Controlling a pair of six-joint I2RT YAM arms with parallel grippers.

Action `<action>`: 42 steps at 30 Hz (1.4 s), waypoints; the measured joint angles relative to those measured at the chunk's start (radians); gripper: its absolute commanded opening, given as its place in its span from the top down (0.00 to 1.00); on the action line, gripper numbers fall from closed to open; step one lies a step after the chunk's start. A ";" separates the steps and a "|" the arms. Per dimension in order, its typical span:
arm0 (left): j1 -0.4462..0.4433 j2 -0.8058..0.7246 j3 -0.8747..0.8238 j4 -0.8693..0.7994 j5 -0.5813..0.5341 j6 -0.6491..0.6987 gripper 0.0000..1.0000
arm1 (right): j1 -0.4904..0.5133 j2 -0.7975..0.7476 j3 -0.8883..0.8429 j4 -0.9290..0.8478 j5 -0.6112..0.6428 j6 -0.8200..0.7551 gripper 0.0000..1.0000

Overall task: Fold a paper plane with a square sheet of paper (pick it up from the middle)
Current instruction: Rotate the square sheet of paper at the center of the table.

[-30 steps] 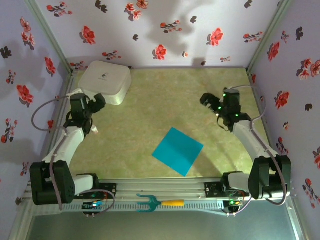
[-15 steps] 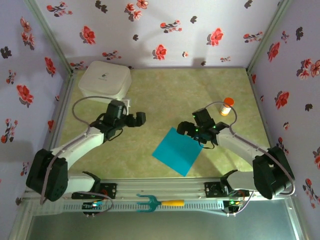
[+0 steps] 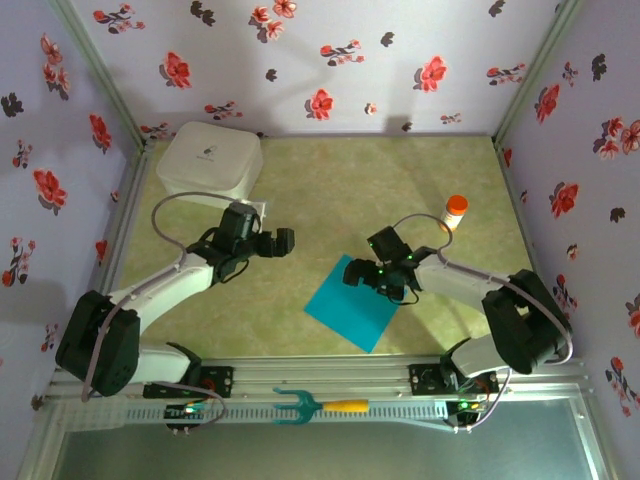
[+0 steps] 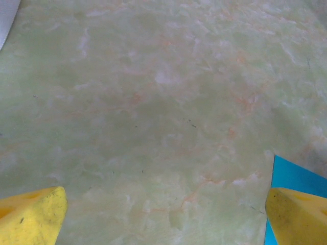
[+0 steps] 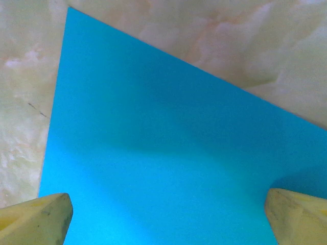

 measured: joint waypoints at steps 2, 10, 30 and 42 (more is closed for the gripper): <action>0.000 -0.008 -0.005 0.016 -0.003 0.001 0.00 | 0.000 0.017 0.014 -0.003 0.003 -0.007 0.01; 0.041 -0.037 -0.017 0.028 -0.015 -0.005 0.00 | 0.000 0.181 0.180 -0.027 0.026 -0.171 0.01; 0.100 -0.079 -0.017 0.002 0.120 -0.060 0.00 | 0.000 0.108 0.140 -0.035 -0.003 -0.177 0.06; 0.100 -0.059 -0.017 0.003 0.145 -0.072 0.00 | 0.000 0.236 0.222 0.005 -0.030 -0.193 0.06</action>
